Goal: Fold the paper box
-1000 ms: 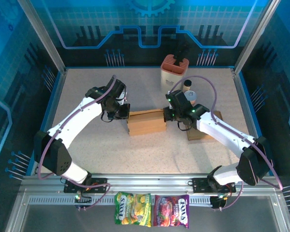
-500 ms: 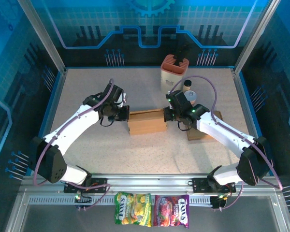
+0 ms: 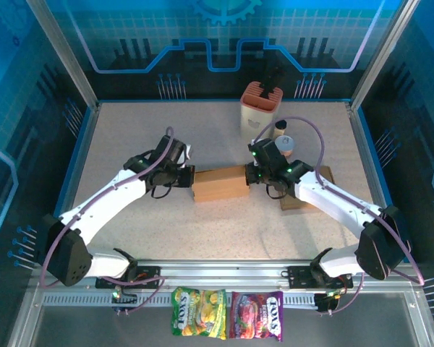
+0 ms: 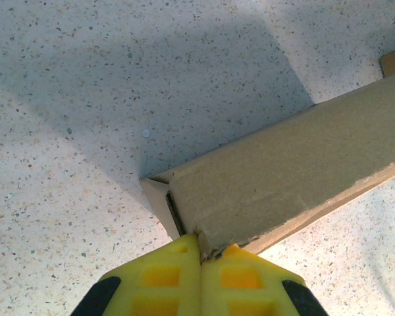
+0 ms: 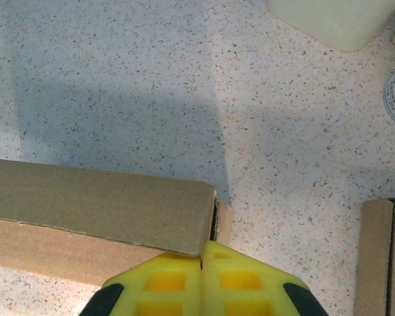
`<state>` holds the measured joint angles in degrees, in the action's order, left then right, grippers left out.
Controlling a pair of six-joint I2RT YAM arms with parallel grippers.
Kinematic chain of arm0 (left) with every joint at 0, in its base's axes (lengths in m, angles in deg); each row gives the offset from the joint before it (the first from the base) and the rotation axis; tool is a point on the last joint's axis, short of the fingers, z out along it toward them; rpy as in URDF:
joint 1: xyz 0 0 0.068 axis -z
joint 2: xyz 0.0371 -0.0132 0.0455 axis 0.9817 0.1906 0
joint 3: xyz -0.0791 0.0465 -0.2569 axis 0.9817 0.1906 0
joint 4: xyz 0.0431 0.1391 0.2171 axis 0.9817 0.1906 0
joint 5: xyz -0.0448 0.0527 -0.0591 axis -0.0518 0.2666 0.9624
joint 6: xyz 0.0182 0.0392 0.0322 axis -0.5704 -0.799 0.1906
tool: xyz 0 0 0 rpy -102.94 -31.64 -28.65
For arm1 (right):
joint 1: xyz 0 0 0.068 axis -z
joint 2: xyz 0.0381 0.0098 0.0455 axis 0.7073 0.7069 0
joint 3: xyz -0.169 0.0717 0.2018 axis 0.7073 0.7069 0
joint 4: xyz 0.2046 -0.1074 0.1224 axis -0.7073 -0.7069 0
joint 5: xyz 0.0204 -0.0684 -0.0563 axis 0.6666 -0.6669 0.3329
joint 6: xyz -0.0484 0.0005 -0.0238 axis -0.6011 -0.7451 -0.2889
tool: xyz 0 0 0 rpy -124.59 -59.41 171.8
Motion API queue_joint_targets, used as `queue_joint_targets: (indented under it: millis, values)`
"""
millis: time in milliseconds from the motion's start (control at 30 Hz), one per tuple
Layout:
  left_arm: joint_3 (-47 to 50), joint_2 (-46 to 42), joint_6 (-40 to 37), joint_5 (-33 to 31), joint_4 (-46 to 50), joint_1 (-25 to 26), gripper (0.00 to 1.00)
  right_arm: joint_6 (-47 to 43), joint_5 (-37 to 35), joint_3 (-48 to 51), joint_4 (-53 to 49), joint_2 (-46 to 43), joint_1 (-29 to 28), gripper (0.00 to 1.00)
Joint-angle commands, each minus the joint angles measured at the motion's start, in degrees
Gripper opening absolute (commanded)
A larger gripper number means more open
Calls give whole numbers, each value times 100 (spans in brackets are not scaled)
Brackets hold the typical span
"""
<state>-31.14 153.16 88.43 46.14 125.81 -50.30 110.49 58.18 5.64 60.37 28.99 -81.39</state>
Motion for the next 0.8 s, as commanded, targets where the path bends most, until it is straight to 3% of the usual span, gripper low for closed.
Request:
queue_joint_targets:
  millis: [0, 200, 233, 333, 400, 633, 767]
  values:
    - [345, -17, 6, -17, 186, 150, 0, -43, 87, 135, -102, -79, -141, 0]
    - [526, -94, 175, -98, 59, 205, 0, 59, 235, 15, -280, -130, -123, 3]
    - [534, -110, 196, -116, 54, 212, 0, 136, 320, -57, -387, -126, -95, 10]
    - [503, -114, 246, -152, 105, 217, 0, 576, 782, -450, -884, -165, 81, 41]
    - [489, -139, 293, -185, 129, 222, 0, 1048, 1119, -715, -1279, -215, 239, 53]
    - [463, -174, 393, -231, 112, 267, 0, 3685, 2644, -255, -1201, -880, 1100, 62]
    - [434, -184, 393, -290, 142, 309, 0, 5416, 2367, 461, -372, -1537, 1211, 70]
